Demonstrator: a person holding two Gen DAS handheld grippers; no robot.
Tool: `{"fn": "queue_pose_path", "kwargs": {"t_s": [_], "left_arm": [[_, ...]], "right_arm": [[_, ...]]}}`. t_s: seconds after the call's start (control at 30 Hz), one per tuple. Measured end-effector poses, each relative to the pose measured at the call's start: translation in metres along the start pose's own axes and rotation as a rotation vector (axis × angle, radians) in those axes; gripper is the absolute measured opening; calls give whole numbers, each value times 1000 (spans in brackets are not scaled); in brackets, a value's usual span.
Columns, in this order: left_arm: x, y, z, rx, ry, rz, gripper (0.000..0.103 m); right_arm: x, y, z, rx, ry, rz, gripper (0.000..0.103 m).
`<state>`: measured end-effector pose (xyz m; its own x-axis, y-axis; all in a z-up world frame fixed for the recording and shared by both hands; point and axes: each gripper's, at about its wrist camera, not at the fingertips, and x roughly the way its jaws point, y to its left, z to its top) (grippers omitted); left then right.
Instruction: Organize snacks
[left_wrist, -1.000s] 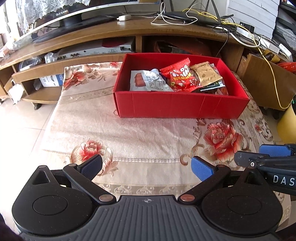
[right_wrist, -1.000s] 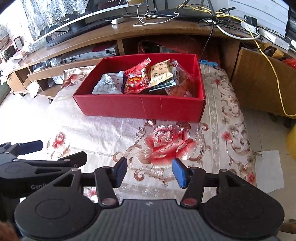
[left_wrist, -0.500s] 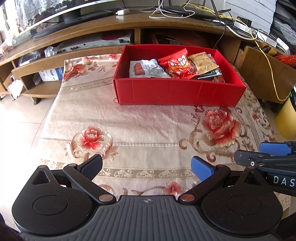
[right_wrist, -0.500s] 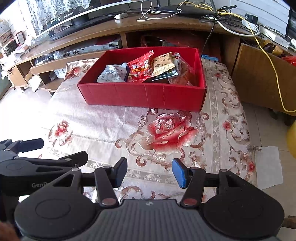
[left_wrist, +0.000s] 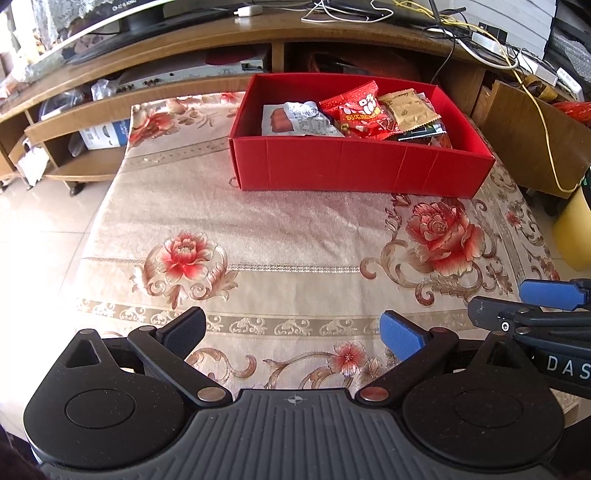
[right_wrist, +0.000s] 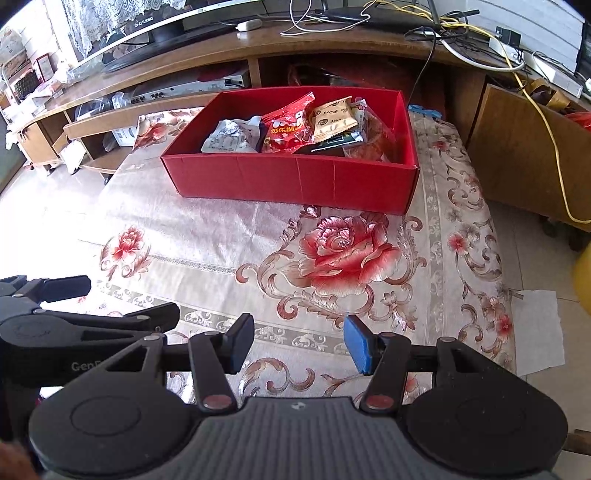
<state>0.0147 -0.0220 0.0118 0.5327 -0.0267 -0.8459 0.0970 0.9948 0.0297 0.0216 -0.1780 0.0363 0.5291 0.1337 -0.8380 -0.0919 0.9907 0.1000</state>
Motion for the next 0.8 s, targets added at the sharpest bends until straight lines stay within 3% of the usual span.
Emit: {"fn": "queue_pose_path", "kwargs": {"t_s": [0.8], "left_arm": [[-2, 3, -8, -15, 25, -12, 100]], "right_arm": [[0, 4, -7, -11, 18, 5, 49]]}}
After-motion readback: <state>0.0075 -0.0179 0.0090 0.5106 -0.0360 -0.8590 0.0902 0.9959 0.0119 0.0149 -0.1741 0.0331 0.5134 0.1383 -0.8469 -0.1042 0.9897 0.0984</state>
